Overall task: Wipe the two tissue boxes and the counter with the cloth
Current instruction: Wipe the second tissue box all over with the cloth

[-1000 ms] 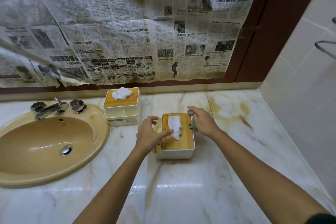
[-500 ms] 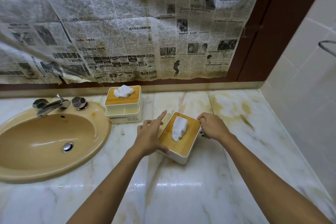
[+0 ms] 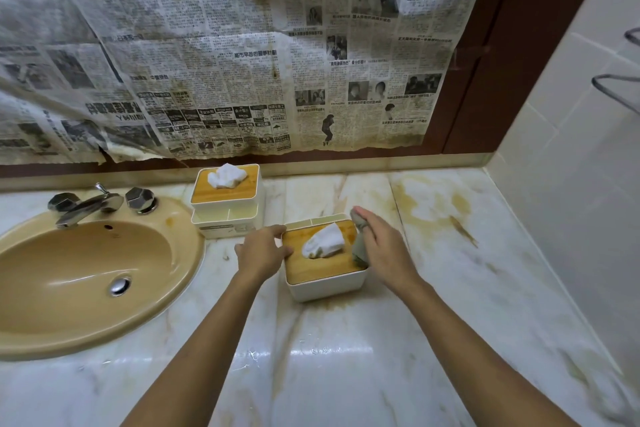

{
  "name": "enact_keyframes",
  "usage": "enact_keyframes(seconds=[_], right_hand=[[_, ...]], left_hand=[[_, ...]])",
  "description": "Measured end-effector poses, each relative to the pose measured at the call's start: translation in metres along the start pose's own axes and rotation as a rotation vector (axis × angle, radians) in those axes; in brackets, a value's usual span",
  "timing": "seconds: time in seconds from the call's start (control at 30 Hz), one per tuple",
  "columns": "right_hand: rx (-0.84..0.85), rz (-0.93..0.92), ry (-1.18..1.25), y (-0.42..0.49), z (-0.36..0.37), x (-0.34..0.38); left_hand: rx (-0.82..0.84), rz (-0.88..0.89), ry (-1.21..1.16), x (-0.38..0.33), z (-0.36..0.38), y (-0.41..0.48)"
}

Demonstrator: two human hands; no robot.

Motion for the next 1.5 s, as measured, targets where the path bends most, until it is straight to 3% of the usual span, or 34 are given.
enact_keyframes(seconds=[0.17, 0.33, 0.6, 0.87, 1.03, 1.5], right_hand=[[0.229, -0.164, -0.53, -0.025, 0.036, -0.023], [0.224, -0.231, -0.661, -0.034, 0.035, -0.018], [0.292, -0.232, -0.688, 0.007, 0.049, -0.022], [0.305, -0.257, -0.646, -0.038, 0.035, -0.026], [0.279, -0.214, -0.624, -0.005, 0.045, -0.026], [0.322, -0.202, -0.353, -0.042, 0.02, -0.034]], left_hand=[[0.017, -0.116, -0.32, 0.021, 0.008, 0.003], [0.011, -0.133, -0.419, 0.024, 0.014, 0.001], [-0.06, -0.145, -0.36, 0.017, 0.012, -0.002], [-0.084, -0.154, -0.372, 0.017, 0.01, -0.004], [-0.086, -0.125, -0.281, 0.014, 0.008, -0.002], [-0.101, -0.153, -0.262, 0.009, 0.004, -0.007]])
Point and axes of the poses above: each hand's wrist, its own y-axis towards the middle knuckle, its own z-axis out of the palm, x = y × z, the point moved 6 cm from there along y, towards the middle knuckle, and after that the axes turned 15 degrees about -x, right-handed, at the moved point
